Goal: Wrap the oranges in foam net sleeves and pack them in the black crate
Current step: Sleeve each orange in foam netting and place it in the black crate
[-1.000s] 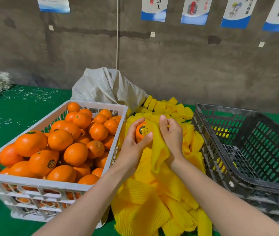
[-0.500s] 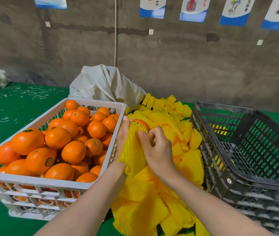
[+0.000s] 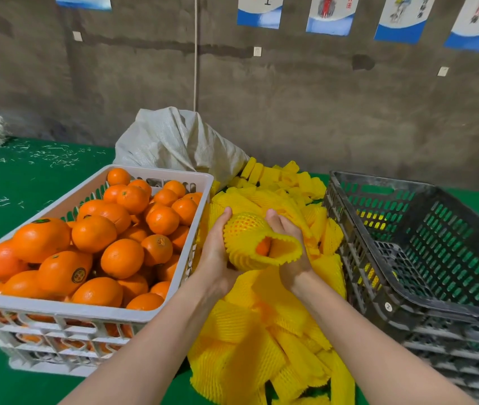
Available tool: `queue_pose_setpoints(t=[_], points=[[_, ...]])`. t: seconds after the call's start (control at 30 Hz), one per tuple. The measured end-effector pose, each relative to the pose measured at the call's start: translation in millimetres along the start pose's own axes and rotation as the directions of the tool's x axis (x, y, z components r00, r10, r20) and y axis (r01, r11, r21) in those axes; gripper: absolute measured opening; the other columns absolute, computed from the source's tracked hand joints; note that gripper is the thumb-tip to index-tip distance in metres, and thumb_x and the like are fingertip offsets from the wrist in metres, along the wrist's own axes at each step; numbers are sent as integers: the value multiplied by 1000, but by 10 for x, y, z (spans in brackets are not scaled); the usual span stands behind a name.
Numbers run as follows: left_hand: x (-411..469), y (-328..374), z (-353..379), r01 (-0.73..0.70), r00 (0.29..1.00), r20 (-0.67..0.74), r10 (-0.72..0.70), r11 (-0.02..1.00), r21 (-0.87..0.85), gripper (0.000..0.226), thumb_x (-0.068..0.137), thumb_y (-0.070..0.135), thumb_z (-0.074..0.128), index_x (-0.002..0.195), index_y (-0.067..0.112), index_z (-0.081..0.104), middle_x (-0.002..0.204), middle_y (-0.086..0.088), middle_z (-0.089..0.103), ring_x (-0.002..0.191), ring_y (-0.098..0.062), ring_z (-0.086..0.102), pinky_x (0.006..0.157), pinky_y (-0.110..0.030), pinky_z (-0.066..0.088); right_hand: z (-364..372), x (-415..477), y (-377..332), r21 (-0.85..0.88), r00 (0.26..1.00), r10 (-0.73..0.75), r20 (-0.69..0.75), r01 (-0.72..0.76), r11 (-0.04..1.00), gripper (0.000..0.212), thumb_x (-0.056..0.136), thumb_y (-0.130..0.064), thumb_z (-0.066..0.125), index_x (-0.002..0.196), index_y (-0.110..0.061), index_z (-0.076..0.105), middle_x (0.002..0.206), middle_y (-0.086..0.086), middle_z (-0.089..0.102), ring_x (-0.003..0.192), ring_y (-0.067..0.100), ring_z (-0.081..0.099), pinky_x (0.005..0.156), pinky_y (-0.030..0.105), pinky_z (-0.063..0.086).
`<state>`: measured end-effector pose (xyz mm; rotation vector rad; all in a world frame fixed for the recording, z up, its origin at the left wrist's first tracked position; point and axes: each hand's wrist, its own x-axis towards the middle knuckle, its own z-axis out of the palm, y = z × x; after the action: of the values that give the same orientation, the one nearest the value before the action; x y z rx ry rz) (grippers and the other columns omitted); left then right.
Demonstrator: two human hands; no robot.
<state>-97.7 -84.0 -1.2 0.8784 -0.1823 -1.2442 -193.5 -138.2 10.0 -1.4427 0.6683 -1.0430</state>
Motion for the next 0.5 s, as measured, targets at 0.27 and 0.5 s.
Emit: queue_pose_setpoints(t=[0.27,0.5], points=[[67,-1,-2,-223,923,-236,302,924,311,27,92,49,53,90,22,53,82,-2,60,82,-21,59,75,-39,49,75,-100,41,119,909,403,109,-414,902,60,70,-70,39,108,-27,58,91,-4,68,86,15,64,74,33,54],[136,-96,-128,-521,646,90,758,351,778,53,94,43,51,53,17,32,50,1,30,47,-11,30,51,-34,24,93,-98,249,251,873,487,-19,-468,847,49,84,-55,53,117,-19,60,102,7,70,92,24,65,81,36,52]])
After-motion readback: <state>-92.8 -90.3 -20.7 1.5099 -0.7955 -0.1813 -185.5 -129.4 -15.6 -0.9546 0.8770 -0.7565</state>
